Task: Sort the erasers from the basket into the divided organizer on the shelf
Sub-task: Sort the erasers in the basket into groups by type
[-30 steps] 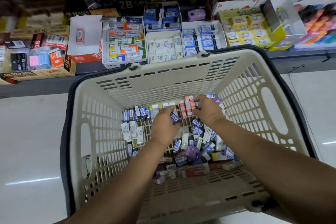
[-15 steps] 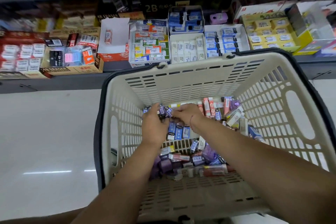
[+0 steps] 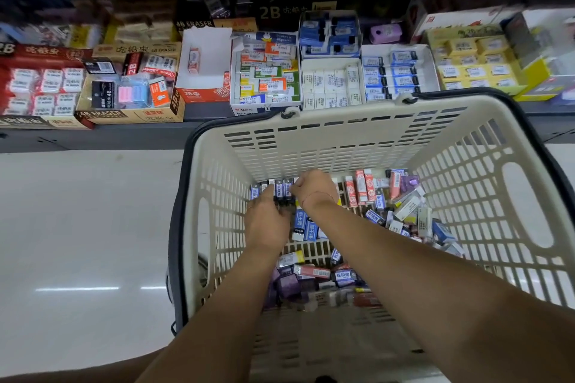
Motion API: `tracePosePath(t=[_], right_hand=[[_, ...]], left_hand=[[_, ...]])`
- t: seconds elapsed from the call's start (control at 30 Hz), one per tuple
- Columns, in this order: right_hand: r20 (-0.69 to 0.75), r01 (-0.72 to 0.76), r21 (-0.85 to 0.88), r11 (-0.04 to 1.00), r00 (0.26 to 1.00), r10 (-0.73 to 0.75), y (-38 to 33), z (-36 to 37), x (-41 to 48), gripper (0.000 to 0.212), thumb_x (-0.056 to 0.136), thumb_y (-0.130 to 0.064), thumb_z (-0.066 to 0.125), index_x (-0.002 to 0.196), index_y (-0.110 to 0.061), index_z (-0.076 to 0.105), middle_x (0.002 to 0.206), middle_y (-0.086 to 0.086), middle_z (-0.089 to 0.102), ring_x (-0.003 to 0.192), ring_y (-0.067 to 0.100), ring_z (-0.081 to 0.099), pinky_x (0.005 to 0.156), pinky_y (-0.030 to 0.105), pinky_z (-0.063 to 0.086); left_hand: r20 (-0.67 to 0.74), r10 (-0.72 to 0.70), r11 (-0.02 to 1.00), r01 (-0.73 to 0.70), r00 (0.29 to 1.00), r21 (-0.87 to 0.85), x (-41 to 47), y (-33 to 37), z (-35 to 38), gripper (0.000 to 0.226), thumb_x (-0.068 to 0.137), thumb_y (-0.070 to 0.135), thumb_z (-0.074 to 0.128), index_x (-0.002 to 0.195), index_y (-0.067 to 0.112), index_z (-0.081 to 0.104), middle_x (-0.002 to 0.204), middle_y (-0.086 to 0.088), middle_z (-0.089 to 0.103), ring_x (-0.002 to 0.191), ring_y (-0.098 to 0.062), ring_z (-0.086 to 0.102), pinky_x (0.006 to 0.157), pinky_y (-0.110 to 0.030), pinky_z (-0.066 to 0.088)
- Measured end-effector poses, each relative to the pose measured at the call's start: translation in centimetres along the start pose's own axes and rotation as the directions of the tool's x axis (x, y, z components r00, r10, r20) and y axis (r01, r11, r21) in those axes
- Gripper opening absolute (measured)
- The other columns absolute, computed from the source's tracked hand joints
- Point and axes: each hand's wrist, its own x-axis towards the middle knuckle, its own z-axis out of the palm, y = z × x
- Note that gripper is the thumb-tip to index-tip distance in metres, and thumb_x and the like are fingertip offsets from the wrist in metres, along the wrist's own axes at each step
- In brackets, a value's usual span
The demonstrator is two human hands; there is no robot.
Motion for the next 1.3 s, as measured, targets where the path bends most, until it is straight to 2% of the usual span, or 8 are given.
tracePosePath(t=[0.1, 0.33, 0.47, 0.63, 0.73, 0.93, 1.13, 1.3], right_hand=[[0.012, 0.065, -0.048, 0.997, 0.998, -0.064, 0.3, 0.1, -0.1, 0.014, 0.087, -0.024, 0.066, 0.087, -0.012, 0.072, 0.091, 0.007, 0.071, 0.084, 0.023, 0.065, 0.069, 0.026, 0.048], [0.095, 0.249, 0.149, 0.957, 0.96, -0.265, 4.7, -4.8, -0.2, 0.004, 0.081, -0.008, 0.071, 0.085, -0.006, 0.07, 0.077, -0.001, 0.065, 0.074, 0.011, 0.058, 0.074, 0.019, 0.048], [0.39, 0.314, -0.124, 0.941, 0.888, -0.245, 9.9, -9.5, -0.5, 0.014, 0.078, -0.007, 0.075, 0.092, -0.005, 0.071, 0.084, -0.002, 0.065, 0.081, 0.011, 0.06, 0.074, 0.016, 0.048], [0.436, 0.464, -0.422, 0.779, 0.857, -0.274, 12.1, -11.2, -1.0, 0.044, 0.083, -0.019, 0.072, 0.124, -0.013, 0.059, 0.131, 0.003, 0.053, 0.119, 0.02, 0.051, 0.1, 0.03, 0.041], [0.441, 0.52, -0.569, 0.638, 0.847, -0.297, 12.5, -10.4, -1.6, 0.055, 0.085, -0.028, 0.068, 0.136, -0.02, 0.047, 0.142, 0.002, 0.038, 0.127, 0.022, 0.043, 0.103, 0.032, 0.038], [0.316, 0.435, -0.675, 0.596, 0.9, -0.299, 13.0, -9.2, -2.8, 0.061, 0.089, -0.03, 0.064, 0.141, -0.017, 0.035, 0.143, 0.007, 0.033, 0.118, 0.03, 0.051, 0.09, 0.036, 0.047], [0.238, 0.357, -0.682, 0.638, 0.934, -0.268, 12.6, -8.6, -2.8, 0.054, 0.088, -0.023, 0.065, 0.134, -0.012, 0.039, 0.125, 0.01, 0.056, 0.109, 0.029, 0.057, 0.082, 0.035, 0.048], [0.199, 0.332, -0.688, 0.645, 0.942, -0.272, 12.7, -8.3, -2.7, 0.051, 0.087, -0.027, 0.065, 0.131, -0.011, 0.045, 0.124, 0.01, 0.056, 0.109, 0.03, 0.058, 0.081, 0.035, 0.049]], left_hand=[[0.013, 0.041, 0.999, -0.041, 0.999, 0.029, -0.2, 0.4, -0.1, 0.057, 0.093, 0.013, 0.05, 0.147, 0.017, 0.033, 0.133, -0.016, 0.053, 0.115, -0.033, 0.053, 0.094, -0.043, 0.046], [0.001, 0.174, 0.983, -0.173, 0.985, 0.055, -0.5, 1.0, 0.2, 0.045, 0.092, 0.013, 0.057, 0.136, 0.013, 0.05, 0.127, -0.011, 0.059, 0.113, -0.028, 0.055, 0.095, -0.039, 0.046], [0.348, 0.282, 0.95, -0.311, 0.894, 0.027, -2.2, 2.2, 2.3, 0.037, 0.093, 0.02, 0.06, 0.13, 0.014, 0.056, 0.123, -0.006, 0.062, 0.11, -0.02, 0.057, 0.096, -0.033, 0.046], [0.577, 0.248, 0.9, -0.405, 0.778, 0.159, -2.9, 3.5, 5.6, 0.051, 0.09, 0.031, 0.065, 0.136, 0.013, 0.051, 0.138, -0.008, 0.05, 0.12, -0.025, 0.053, 0.1, -0.034, 0.043], [0.567, 0.232, 0.845, -0.452, 0.79, 0.285, -2.8, 4.1, 7.0, 0.047, 0.091, 0.03, 0.063, 0.133, 0.011, 0.052, 0.137, -0.011, 0.045, 0.117, -0.029, 0.053, 0.097, -0.039, 0.045], [0.53, 0.195, 0.765, -0.466, 0.825, 0.444, -3.1, 3.3, 7.9, 0.035, 0.088, 0.011, 0.064, 0.122, 0.013, 0.056, 0.147, -0.013, 0.034, 0.104, -0.033, 0.06, 0.081, -0.04, 0.052], [0.471, 0.276, 0.848, -0.443, 0.838, 0.292, -3.3, 2.3, 7.7, 0.029, 0.08, 0.004, 0.068, 0.104, 0.012, 0.053, 0.134, -0.013, 0.047, 0.099, -0.031, 0.06, 0.077, -0.036, 0.046], [0.421, 0.241, 0.955, -0.291, 0.875, 0.059, -3.0, 2.0, 6.1, 0.021, 0.081, 0.008, 0.073, 0.089, 0.016, 0.055, 0.098, -0.003, 0.061, 0.094, -0.023, 0.059, 0.074, -0.029, 0.044]])
